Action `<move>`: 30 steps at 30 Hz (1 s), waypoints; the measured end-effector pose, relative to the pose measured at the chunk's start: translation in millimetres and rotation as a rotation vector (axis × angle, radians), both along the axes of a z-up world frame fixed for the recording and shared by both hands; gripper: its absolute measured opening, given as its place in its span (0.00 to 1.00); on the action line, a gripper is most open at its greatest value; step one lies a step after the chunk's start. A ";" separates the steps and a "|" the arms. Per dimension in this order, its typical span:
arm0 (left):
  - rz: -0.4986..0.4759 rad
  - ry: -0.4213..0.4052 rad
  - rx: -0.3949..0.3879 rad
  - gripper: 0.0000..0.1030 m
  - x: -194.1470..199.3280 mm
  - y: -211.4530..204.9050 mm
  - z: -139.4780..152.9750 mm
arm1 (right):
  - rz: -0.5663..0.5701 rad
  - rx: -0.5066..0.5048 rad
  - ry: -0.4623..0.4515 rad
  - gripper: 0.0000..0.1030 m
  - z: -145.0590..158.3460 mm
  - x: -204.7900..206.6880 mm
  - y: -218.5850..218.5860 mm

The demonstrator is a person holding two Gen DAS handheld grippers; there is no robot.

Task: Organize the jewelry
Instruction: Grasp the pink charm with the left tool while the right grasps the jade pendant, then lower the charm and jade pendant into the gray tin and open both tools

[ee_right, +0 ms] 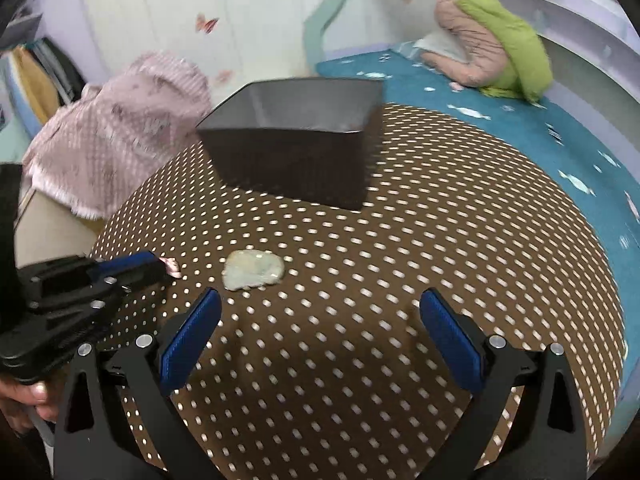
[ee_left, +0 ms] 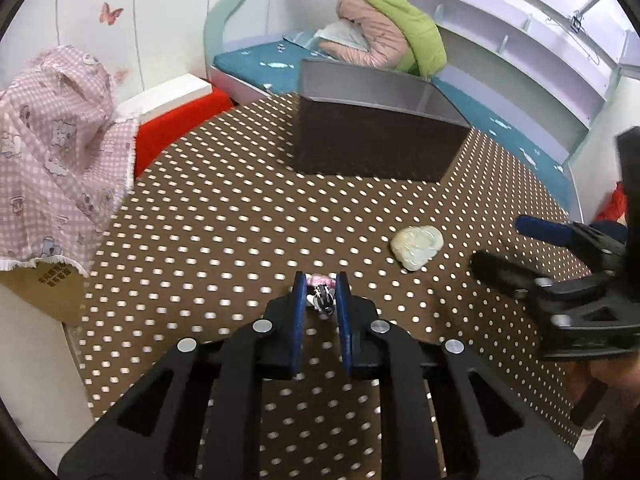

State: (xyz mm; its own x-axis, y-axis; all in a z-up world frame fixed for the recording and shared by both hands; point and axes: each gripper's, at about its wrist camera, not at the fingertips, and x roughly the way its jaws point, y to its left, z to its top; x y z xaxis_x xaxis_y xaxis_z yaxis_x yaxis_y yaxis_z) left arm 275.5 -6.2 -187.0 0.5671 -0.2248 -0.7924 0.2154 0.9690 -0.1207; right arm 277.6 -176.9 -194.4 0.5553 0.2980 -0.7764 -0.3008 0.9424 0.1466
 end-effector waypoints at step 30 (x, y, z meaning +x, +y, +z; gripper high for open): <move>0.044 -0.064 -0.058 0.15 -15.5 26.2 27.0 | 0.177 -0.088 -0.062 0.40 7.6 -6.4 36.1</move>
State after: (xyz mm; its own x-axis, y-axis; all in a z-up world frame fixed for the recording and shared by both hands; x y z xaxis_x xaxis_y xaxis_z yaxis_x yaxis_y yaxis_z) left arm 260.1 20.1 -160.0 0.6264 -0.2430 -0.7407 0.1817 0.9695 -0.1645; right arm 271.2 -140.8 -186.8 0.5477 0.3275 -0.7699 -0.4685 0.8825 0.0421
